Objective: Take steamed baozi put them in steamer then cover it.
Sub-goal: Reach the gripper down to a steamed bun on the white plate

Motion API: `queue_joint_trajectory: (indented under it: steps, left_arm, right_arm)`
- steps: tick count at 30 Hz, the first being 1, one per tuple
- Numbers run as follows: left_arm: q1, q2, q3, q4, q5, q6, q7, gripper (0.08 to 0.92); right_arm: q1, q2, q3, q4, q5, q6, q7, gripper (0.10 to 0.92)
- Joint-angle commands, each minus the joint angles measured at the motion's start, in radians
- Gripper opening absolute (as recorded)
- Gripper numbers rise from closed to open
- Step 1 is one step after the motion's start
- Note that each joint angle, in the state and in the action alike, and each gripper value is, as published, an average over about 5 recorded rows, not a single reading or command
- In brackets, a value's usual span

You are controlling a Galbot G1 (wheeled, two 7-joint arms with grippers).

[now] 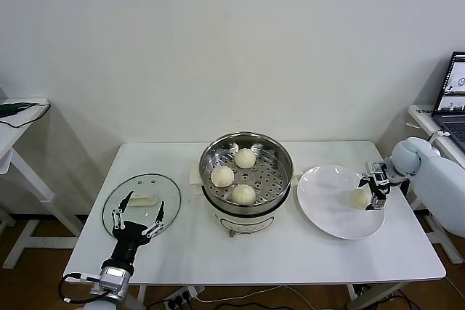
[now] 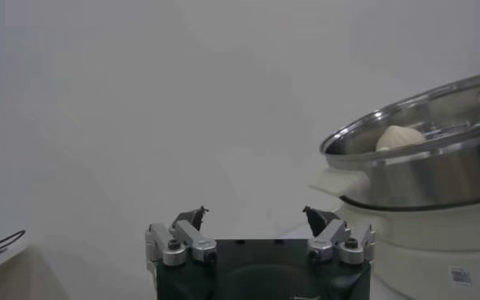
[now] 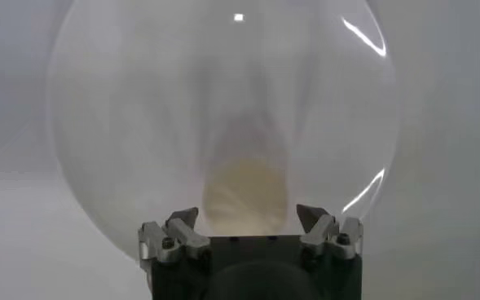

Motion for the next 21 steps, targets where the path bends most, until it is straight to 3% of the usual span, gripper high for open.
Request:
queue_joint_trajectory:
  steps: [1,7,15,21]
  left_arm:
    - [-0.005,0.001,0.003,0.01,0.0,0.001,0.0,0.823]
    - [-0.008,0.001,0.004,0.015,-0.001,0.003,0.0,0.823]
    - [-0.008,0.0,0.005,0.014,0.0,0.002,0.0,0.823]
    - [-0.006,-0.002,0.008,0.008,0.001,0.003,0.0,0.823]
  right_arm:
    - [-0.019,0.026,0.023,-0.028,-0.024,0.007,0.006,0.823]
    - [-0.022,0.039,0.032,-0.033,-0.038,0.007,-0.002,0.798]
    - [-0.017,0.025,0.033,-0.022,-0.038,0.007,-0.009,0.61]
    - [0.031,-0.036,-0.022,0.05,0.05,-0.026,-0.032,0.594]
